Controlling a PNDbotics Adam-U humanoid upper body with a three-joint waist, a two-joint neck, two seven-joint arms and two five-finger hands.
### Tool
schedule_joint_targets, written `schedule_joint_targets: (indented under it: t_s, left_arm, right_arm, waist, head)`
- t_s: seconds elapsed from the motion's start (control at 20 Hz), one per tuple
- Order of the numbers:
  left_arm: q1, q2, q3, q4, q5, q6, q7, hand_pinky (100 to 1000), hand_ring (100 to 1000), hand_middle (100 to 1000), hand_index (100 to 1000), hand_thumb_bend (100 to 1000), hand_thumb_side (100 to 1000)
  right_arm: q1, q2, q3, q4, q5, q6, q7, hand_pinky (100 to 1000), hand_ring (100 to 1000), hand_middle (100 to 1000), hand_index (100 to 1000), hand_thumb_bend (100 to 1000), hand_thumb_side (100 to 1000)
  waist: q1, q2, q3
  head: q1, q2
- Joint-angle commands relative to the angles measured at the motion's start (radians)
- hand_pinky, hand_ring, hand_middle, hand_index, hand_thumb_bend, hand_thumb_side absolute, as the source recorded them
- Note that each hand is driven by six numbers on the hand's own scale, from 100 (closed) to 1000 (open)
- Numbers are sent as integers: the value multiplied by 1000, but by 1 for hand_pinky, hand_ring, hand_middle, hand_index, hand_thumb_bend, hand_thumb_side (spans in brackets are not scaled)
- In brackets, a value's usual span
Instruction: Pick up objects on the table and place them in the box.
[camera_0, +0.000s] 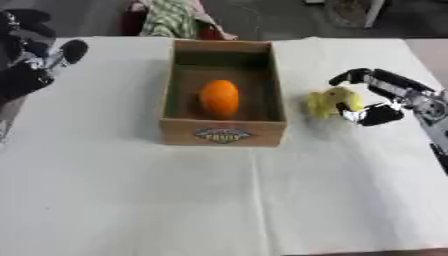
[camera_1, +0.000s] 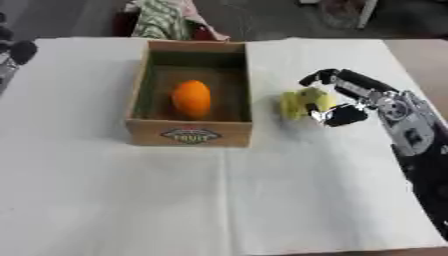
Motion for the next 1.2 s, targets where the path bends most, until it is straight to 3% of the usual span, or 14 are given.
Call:
schedule_joint_targets:
  t_s: [0.05,0.35,0.4,0.45,0.65,0.95,1.2]
  left_arm:
    - [-8,26,15,-15,4,0,-7,762,395,576,746,771,475]
    - [-7,27,17,-15,4,0,-9,762,395,576,746,770,470]
    - [-7,27,17,-15,5,0,-9,762,395,576,746,770,470]
    - [-6,27,17,-15,5,0,-10,762,395,576,746,769,470]
    - [-5,27,17,-15,5,1,-11,762,395,576,746,762,470]
    - [-5,27,17,-14,4,0,-11,762,394,577,746,762,469]
    - [-4,26,17,-14,4,0,-12,762,394,577,746,761,469]
  right_arm:
    - [-23,-12,-14,0,58,-14,12,952,998,840,899,100,282]
    - [-24,-14,-16,7,152,-17,68,954,999,863,916,100,316]
    - [-23,-14,-19,4,169,-18,71,952,996,864,918,100,265]
    - [-23,-14,-21,2,186,-19,73,948,990,866,918,100,315]
    - [-21,-12,-31,-1,257,-18,59,920,961,852,922,100,307]
    - [-24,-8,-48,-20,356,9,-18,810,873,790,901,100,286]
    - [-25,-5,-64,-42,407,37,-109,630,714,628,817,100,258]
  waist:
    - [1,-16,-1]
    - [-1,-16,1]
    - [-1,-16,1]
    - [-2,-16,1]
    - [-2,-16,1]
    - [0,-17,0]
    - [1,-17,-1]
  head:
    - [-2,5]
    - [-2,5]
    - [-2,5]
    - [-2,6]
    - [-1,6]
    - [-2,5]
    - [-2,6]
